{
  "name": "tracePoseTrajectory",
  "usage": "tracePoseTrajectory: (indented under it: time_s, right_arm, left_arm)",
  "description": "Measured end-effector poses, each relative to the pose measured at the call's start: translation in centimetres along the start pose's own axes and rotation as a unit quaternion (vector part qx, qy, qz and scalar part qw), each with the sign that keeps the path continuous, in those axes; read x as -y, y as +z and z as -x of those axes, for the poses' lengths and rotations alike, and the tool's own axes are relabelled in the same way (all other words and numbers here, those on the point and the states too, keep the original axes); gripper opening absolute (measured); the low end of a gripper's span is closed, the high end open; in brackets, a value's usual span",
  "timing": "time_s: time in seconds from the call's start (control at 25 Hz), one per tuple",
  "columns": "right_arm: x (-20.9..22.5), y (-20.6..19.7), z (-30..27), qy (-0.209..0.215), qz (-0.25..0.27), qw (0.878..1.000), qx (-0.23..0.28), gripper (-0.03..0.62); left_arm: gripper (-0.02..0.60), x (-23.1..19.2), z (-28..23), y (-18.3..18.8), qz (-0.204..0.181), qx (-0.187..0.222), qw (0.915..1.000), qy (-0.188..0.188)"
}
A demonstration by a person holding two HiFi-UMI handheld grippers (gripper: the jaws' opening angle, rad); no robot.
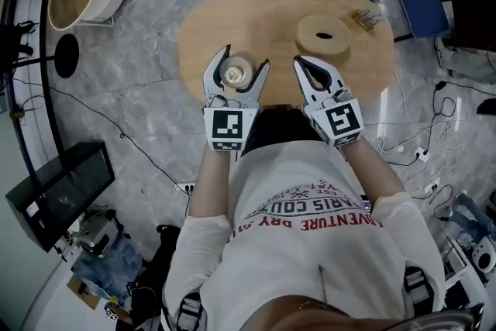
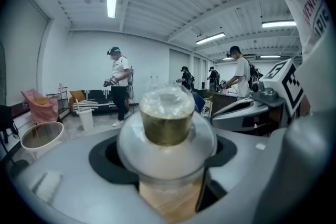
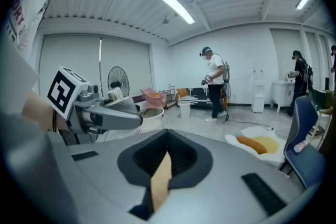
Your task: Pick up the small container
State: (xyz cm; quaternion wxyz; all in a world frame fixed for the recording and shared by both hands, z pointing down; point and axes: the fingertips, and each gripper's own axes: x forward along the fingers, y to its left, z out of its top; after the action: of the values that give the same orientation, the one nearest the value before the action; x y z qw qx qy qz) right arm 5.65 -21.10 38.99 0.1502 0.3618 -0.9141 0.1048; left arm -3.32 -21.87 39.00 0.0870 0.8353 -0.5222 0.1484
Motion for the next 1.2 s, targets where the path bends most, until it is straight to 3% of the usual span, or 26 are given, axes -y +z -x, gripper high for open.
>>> tracePoseTrajectory:
  time_s: [0.68,1.2]
  right_arm:
    - [3.1,13.1,6.6,0.005,0.051,0.991,0.121,-0.004]
    - [2.6,15.5,6.5,0.031,0.061,0.987,0.147,-0.005]
  left_arm:
    - [0.342,1.4,7.0,16.1,-0.05,0.089,0.9943,0.033]
    - [0.342,0.3,6.9,17.1,-0.061,0.085,0.9932,0.051]
